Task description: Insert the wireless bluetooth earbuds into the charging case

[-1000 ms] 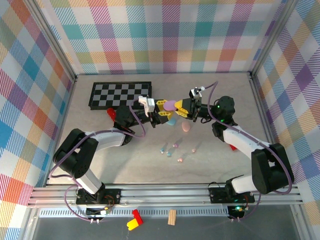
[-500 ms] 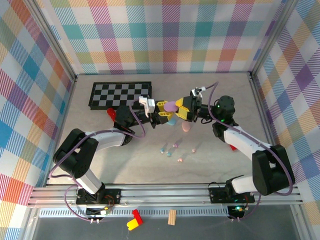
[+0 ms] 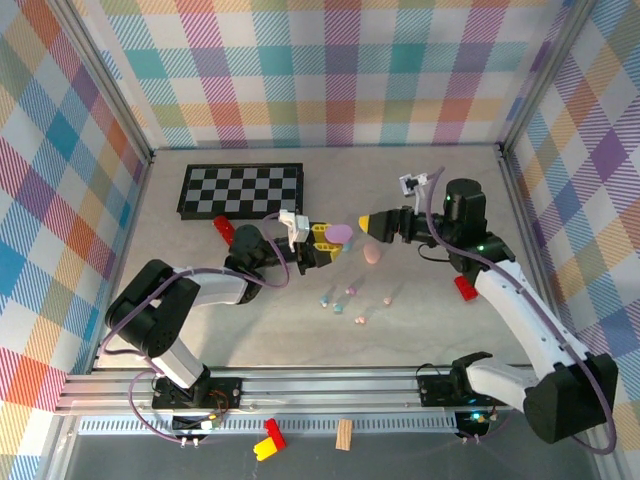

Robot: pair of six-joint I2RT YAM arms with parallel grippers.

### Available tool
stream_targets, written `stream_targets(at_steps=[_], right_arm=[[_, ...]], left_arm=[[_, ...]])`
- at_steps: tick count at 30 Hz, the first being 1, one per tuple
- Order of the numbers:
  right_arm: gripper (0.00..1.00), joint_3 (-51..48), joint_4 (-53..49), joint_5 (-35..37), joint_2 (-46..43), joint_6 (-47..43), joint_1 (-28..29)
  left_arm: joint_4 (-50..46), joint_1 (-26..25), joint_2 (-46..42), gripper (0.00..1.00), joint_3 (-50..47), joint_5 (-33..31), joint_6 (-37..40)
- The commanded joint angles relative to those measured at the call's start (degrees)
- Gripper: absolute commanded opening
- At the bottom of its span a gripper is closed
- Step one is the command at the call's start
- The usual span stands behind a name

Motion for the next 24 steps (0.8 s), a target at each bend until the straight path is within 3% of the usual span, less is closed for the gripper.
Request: stream_targets(at_steps=[1,5,12,24], right_arm=[[0.96,3.88,-13.88,6.04,-0.76,-24.26,3.92],[0.98,6.17,-15.22,12.15,0.76,-31.55,8.54],[0.98,9.65,-15.68,18.04,5.34,-34.57,11.87],[0.97,9.19,-10.08,24.47,5.93,-29.25,12.2]], left_arm=[[2.55,0.31,-2.46,0.28,-1.14,3.41,-1.64],[2.62,0.06,-2.94,0.28,-1.93,4.15,-2.2],[2.55,-0.05,-4.56,0.28,-2.83,4.44,-2.39],[2.58,-0.05,-4.49,0.29,-2.04,5.13,-1.52]])
